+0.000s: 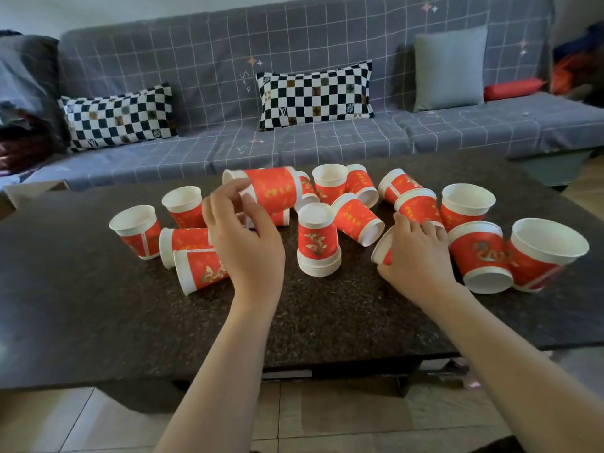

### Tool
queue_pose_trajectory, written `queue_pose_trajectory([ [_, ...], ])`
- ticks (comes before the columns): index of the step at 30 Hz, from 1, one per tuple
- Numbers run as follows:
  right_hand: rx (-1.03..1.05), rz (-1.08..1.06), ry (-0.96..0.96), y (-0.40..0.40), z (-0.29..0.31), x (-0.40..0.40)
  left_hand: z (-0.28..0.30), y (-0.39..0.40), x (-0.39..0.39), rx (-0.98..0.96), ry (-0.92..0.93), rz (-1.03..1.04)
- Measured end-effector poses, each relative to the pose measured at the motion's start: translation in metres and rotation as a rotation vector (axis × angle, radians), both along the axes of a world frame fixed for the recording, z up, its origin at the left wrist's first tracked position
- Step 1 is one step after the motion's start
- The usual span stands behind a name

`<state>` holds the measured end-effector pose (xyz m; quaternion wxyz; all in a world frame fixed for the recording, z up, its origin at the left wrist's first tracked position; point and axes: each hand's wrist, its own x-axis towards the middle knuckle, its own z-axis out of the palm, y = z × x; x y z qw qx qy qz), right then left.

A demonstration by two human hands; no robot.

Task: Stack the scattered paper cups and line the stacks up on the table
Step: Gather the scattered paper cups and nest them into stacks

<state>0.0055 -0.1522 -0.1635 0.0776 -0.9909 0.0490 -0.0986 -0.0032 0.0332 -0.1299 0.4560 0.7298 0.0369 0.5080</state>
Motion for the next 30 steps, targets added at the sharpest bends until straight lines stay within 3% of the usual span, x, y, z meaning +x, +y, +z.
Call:
queue_pose_trajectory([
  [5,0.404,0.158,-0.174,-0.010,0.009,-0.029,0.000,-0.031,-0.005,0.121,-0.057,-0.194],
  [9,0.511,0.245,-0.256,-0.022,0.014,-0.043,-0.004,-0.060,-0.008,0.267,0.046,-0.447],
  [15,0.507,0.203,-0.275,-0.040,0.013,-0.047,-0.012,-0.105,-0.009,0.328,0.515,-0.798],
  [19,0.453,0.070,-0.234,-0.048,0.006,-0.046,-0.014,-0.125,0.012,0.441,0.499,-0.623],
  [24,0.240,0.048,-0.229,-0.049,-0.001,-0.042,-0.017,-0.137,0.059,0.534,0.881,-0.346],
  [30,0.168,0.102,-0.223,-0.040,-0.011,-0.021,-0.022,-0.127,0.101,0.624,1.028,-0.198],
])
